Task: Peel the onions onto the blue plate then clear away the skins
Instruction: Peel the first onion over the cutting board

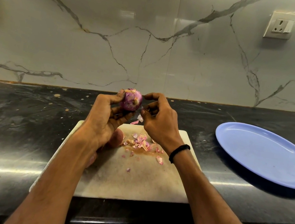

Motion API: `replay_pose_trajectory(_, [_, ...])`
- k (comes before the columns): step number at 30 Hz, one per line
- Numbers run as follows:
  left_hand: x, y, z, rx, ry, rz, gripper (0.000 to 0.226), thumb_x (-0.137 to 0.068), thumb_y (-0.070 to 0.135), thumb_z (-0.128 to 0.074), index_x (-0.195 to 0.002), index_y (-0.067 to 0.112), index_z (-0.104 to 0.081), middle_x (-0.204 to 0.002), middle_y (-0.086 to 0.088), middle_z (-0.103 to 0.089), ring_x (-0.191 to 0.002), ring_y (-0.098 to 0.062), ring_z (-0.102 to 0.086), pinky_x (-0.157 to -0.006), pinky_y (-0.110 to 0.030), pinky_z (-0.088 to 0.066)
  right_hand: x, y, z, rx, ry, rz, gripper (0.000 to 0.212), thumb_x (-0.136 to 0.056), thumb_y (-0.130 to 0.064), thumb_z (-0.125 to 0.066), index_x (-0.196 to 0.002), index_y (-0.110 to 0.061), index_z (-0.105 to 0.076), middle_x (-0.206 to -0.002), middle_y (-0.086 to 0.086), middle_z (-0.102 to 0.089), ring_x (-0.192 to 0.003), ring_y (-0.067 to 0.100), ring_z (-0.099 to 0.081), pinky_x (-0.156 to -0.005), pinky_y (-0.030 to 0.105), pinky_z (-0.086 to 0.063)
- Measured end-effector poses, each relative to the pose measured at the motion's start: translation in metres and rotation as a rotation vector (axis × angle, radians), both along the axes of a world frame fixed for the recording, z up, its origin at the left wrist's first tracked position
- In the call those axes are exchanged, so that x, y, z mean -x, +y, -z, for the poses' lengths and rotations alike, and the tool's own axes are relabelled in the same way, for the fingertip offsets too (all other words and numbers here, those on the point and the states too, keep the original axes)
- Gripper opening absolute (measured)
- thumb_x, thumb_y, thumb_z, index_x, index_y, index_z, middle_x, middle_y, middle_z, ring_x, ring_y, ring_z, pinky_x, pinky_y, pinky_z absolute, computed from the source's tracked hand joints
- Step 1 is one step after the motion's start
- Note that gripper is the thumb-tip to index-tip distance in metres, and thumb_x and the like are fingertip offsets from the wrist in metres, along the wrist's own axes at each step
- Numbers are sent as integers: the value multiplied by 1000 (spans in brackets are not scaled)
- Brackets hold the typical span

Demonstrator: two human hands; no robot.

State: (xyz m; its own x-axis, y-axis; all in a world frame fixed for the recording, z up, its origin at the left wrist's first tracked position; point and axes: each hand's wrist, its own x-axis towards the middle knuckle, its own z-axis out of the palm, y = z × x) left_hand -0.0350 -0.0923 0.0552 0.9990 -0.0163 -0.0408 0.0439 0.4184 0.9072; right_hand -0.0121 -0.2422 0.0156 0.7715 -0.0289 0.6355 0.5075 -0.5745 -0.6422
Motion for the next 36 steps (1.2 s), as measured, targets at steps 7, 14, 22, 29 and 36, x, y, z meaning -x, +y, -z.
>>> replay_pose_trajectory(7, [-1,2,0,43,10,-6,19,-97,21,-56,-110,12,-66,-113,-17,-66,-105,-29,-66,-78,-28,-58,-6,-2,6,83,-28,156,35,-82,-16,-79,-103,-18,-50,-98,0,-55,-80,8,-51,-69,19,-48])
replay_pose_trajectory(14, [-3,3,1,44,32,-6,19,-96,21,-57,-111,11,-65,-114,-19,-66,-106,-31,-66,-80,-29,-58,-3,-8,5,117,-76,227,11,-83,-4,-76,-84,-13,-72,-91,0,-61,-78,6,-51,-71,10,-43])
replay_pose_trajectory(22, [-7,4,3,-23,17,-37,20,-95,21,-59,-110,10,-67,-108,-16,-68,-100,-28,-68,-83,-30,-59,-1,-4,0,52,-266,159,29,-90,-7,-69,-119,-9,-71,-112,11,-66,-98,14,-59,-85,5,-43])
replay_pose_trajectory(29, [-11,3,7,-70,-41,-4,19,-92,22,-66,-104,8,-72,-95,-12,-76,-86,-20,-72,-81,-29,-59,-3,1,2,42,-336,78,23,-90,-18,-72,-110,-7,-74,-103,10,-69,-93,14,-63,-82,10,-50])
replay_pose_trajectory(36, [-11,-1,7,-67,-133,17,30,-82,19,-72,-108,5,-69,-102,-12,-75,-90,-19,-72,-80,-28,-61,-4,1,4,-37,-350,95,12,-88,-14,-74,-98,-6,-75,-92,7,-70,-84,9,-60,-79,6,-47])
